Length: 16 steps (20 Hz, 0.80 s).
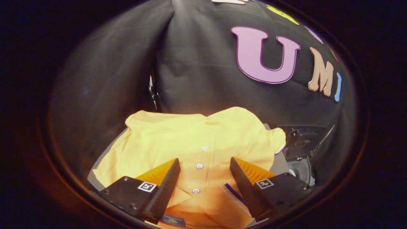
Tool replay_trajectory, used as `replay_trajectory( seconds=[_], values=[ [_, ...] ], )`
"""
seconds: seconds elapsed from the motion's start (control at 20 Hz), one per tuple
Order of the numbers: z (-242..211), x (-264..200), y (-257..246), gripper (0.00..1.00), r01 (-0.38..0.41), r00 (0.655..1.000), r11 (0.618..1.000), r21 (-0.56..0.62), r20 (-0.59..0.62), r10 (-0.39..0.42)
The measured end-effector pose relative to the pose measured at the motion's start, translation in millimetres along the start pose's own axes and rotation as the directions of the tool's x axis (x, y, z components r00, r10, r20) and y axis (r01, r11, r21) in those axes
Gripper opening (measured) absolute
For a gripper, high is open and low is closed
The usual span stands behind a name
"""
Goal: Put the clothes into the washing machine and then close the washing machine lid.
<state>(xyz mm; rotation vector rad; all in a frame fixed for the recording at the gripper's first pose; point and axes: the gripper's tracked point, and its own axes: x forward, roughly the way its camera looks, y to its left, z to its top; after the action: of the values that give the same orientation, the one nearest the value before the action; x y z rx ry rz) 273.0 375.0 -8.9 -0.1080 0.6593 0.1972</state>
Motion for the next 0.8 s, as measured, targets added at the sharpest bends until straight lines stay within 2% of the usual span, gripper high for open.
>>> replay_trajectory(
  seconds=[0.1,0.2,0.3,0.35,0.45,0.5,0.65,0.8],
  values=[
    [1.5,-1.4,-1.4,0.98,-0.002,1.000,1.000,-0.004,0.002,0.002],
    [-0.4,0.6,1.5,0.94,-0.037,0.999,0.999,-0.021,-0.009,0.036],
    [-0.5,-0.4,-2.3,0.73,-0.063,0.998,0.998,-0.028,-0.013,0.063],
    [0.4,-2.6,-3.2,0.71,-0.078,0.997,0.996,-0.035,-0.021,0.077],
    [2.4,-4.1,-9.5,0.37,-0.089,0.996,0.995,-0.051,-0.029,0.087],
    [1.4,-5.5,-7.2,0.21,-0.120,0.993,0.991,-0.056,-0.026,0.119],
    [-6.6,-12.6,-12.1,0.13,-0.230,0.973,0.969,-0.084,-0.036,0.228],
    [-9.8,-30.1,-13.2,0.05,-0.318,0.948,0.948,0.002,-0.011,0.318]
  ],
)
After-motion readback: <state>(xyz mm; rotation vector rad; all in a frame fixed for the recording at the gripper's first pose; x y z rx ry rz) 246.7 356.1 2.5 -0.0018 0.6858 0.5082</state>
